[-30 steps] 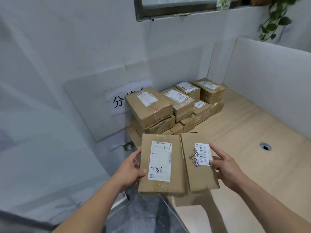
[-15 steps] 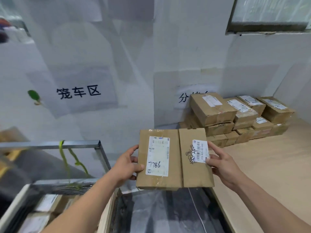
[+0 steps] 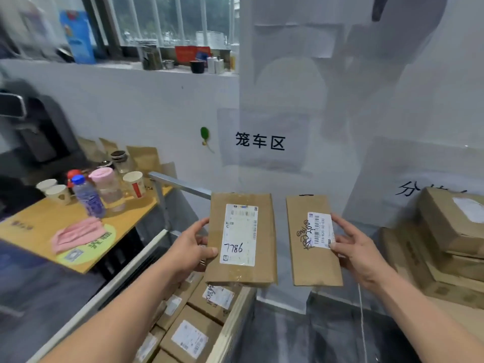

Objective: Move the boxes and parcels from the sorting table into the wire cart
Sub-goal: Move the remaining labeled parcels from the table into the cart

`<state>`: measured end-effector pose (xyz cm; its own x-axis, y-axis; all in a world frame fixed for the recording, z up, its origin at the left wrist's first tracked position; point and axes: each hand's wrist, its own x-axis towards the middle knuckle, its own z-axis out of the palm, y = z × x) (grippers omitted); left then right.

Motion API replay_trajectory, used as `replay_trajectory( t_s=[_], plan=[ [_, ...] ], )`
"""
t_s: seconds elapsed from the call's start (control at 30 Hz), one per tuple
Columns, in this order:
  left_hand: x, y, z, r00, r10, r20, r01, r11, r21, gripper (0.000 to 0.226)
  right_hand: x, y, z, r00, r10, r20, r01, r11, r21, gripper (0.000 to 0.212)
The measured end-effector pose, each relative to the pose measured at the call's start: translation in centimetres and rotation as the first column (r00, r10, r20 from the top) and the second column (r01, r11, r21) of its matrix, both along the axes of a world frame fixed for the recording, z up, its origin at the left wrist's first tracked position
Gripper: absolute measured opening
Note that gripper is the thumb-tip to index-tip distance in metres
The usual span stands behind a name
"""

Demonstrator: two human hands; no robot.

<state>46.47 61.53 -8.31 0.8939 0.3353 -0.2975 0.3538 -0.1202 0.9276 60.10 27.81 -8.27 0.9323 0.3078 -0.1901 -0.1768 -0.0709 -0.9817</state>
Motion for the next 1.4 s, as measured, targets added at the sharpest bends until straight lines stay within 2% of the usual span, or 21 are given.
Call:
replay_trajectory(
  t_s=[0.1, 0.27, 0.53, 0.7, 0.9, 1.1, 1.4],
  plan=[
    [-3.1, 1.7, 0.6, 0.994, 0.110, -0.015, -0.109, 0.992, 0.059, 0.086, 0.8, 2.6, 0.6, 0.993, 0.121, -0.002, -0.121, 0.993, -0.003, 0.069],
    [-8.4, 1.9, 1.0, 0.956, 0.292, -0.005, -0.291, 0.956, 0.033, 0.086, 1.3, 6.0, 0.6, 0.958, 0.287, 0.008, -0.287, 0.958, -0.010, 0.068],
    [-17.8, -0.5, 1.2, 0.851, 0.525, -0.011, -0.523, 0.848, 0.089, 0.082, -0.4, 11.9, -1.3, 0.883, 0.470, -0.016, -0.470, 0.883, 0.001, 0.071],
    [-23.2, -0.6, 0.6, 0.773, 0.634, -0.008, -0.633, 0.773, 0.049, 0.084, -3.2, 15.7, -2.0, 0.819, 0.572, -0.045, -0.573, 0.820, 0.009, 0.073],
    [-29.3, 0.8, -0.2, 0.695, 0.719, -0.004, -0.718, 0.695, 0.034, 0.085, -7.7, 20.2, -1.8, 0.747, 0.663, -0.060, -0.664, 0.748, -0.001, 0.069],
    [-36.0, 4.2, -3.0, 0.644, 0.762, -0.062, -0.763, 0.646, 0.011, 0.088, -13.7, 25.3, -2.3, 0.706, 0.706, -0.060, -0.708, 0.706, -0.030, 0.068],
    [-47.8, 11.1, -7.8, 0.588, 0.798, -0.132, -0.809, 0.584, -0.066, 0.085, -25.0, 34.7, -6.4, 0.643, 0.756, -0.126, -0.766, 0.634, -0.105, 0.065]
  ],
)
